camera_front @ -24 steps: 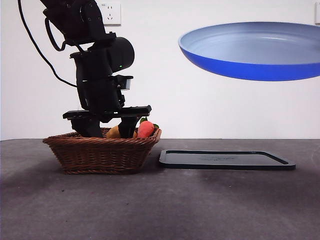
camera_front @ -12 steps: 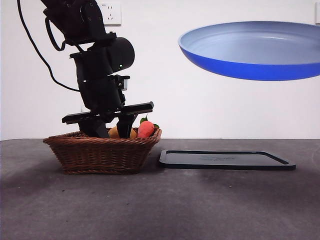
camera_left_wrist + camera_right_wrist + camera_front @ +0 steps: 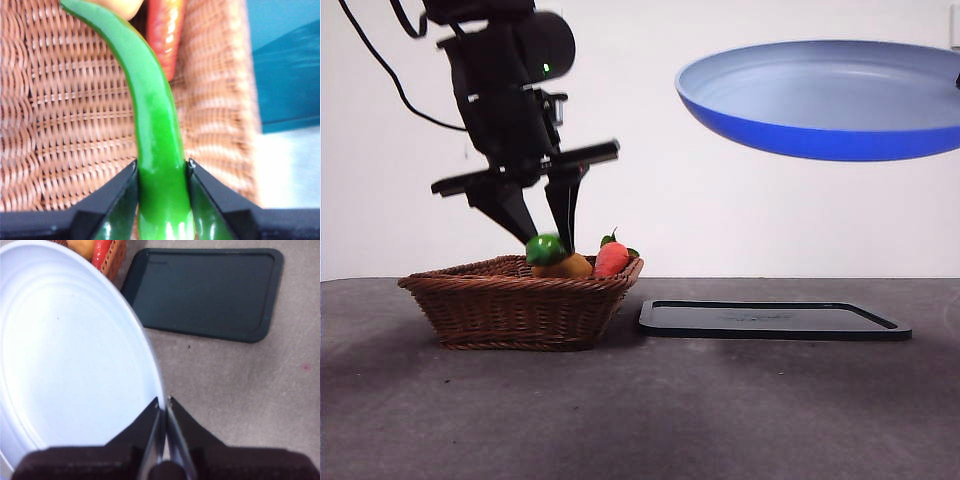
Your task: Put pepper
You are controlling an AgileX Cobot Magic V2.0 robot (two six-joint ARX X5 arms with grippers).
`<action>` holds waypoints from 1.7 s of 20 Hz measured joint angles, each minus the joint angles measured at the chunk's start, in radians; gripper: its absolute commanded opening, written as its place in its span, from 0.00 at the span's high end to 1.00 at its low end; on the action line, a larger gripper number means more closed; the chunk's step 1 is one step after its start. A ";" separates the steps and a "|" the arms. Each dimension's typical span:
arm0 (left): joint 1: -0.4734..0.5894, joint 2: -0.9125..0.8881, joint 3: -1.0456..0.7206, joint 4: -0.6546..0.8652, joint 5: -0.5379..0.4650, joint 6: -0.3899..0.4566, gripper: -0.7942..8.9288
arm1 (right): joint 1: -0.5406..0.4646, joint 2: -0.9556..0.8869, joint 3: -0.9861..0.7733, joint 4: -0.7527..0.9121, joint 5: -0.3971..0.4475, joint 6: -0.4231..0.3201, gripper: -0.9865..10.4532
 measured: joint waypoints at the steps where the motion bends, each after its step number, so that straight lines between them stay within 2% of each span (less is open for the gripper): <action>1: -0.002 -0.015 0.000 -0.002 0.020 0.000 0.79 | 0.000 0.012 0.000 0.008 0.000 0.000 0.91; 3: -0.011 -0.048 0.000 -0.014 0.055 0.000 0.79 | 0.000 0.050 0.000 0.040 0.000 0.001 0.91; 8: -0.071 -0.172 0.000 -0.029 0.066 0.024 0.79 | 0.000 0.226 0.000 0.101 0.000 0.032 0.91; 12: -0.140 -0.254 0.000 -0.022 0.126 0.047 0.79 | 0.000 0.367 0.000 0.163 -0.001 0.079 0.91; 14: -0.201 -0.264 0.001 -0.018 0.138 0.062 0.79 | 0.000 0.420 0.000 0.198 -0.033 0.114 0.91; 18: -0.325 -0.224 0.001 0.018 0.120 0.129 0.79 | 0.001 0.454 0.000 0.240 -0.071 0.179 0.91; 22: -0.404 -0.128 0.001 0.103 0.088 0.204 0.79 | 0.001 0.454 0.000 0.227 -0.075 0.194 0.91; 31: -0.406 0.000 0.001 0.138 0.057 0.276 0.78 | 0.001 0.454 0.000 0.203 -0.074 0.199 0.91; 34: -0.406 0.001 0.001 0.142 0.058 0.283 0.66 | 0.001 0.454 0.000 0.180 -0.075 0.199 0.91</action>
